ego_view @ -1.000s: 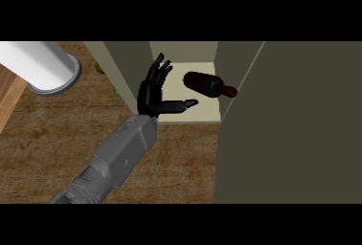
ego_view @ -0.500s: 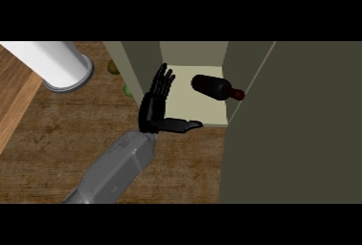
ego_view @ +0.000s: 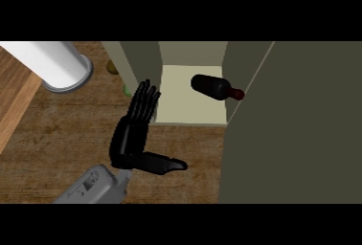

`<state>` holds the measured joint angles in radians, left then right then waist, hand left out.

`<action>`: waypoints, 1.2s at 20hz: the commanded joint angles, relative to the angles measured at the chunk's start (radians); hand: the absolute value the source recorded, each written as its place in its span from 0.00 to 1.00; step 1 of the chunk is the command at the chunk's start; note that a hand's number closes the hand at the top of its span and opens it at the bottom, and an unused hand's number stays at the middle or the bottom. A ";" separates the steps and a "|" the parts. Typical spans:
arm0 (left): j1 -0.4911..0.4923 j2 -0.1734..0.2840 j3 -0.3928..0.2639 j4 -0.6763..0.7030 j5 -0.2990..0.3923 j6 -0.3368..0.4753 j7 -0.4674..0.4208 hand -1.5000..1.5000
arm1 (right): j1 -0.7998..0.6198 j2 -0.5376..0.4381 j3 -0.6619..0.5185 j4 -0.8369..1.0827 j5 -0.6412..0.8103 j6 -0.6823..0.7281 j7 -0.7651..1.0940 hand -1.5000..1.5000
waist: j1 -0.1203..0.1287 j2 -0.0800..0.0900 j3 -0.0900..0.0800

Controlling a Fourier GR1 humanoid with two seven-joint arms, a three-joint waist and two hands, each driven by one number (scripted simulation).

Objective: Pick up the wine, place it into the cabinet and close the cabinet

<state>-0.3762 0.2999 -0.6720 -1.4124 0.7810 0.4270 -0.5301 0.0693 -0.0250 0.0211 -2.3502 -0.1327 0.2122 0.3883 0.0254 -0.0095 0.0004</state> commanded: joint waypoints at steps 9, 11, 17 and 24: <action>0.323 0.199 0.031 -0.508 -0.081 0.092 0.097 0.00 | 0.026 -0.128 0.026 -0.001 -0.013 0.165 0.002 1.00 | -0.008 0.005 0.000; 0.352 0.182 0.016 -0.512 -0.106 0.121 0.083 0.00 | 0.067 -0.144 0.113 -0.079 -0.017 0.208 0.052 1.00 | -0.015 0.003 -0.001; 0.510 0.309 0.166 -0.612 -0.066 0.059 0.046 0.00 | 0.146 -0.151 0.232 -0.126 -0.071 0.266 0.101 1.00 | -0.018 0.005 -0.001; 0.784 0.417 0.328 -0.765 0.026 -0.057 -0.016 0.00 | 0.178 -0.096 0.390 -0.159 -0.072 0.228 0.148 1.00 | -0.004 0.001 -0.001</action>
<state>0.2686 0.6555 -0.4336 -2.1031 0.7551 0.4344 -0.5163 0.1861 -0.1348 0.3209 -2.4125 -0.1900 0.4369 0.5126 0.0173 -0.0050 -0.0011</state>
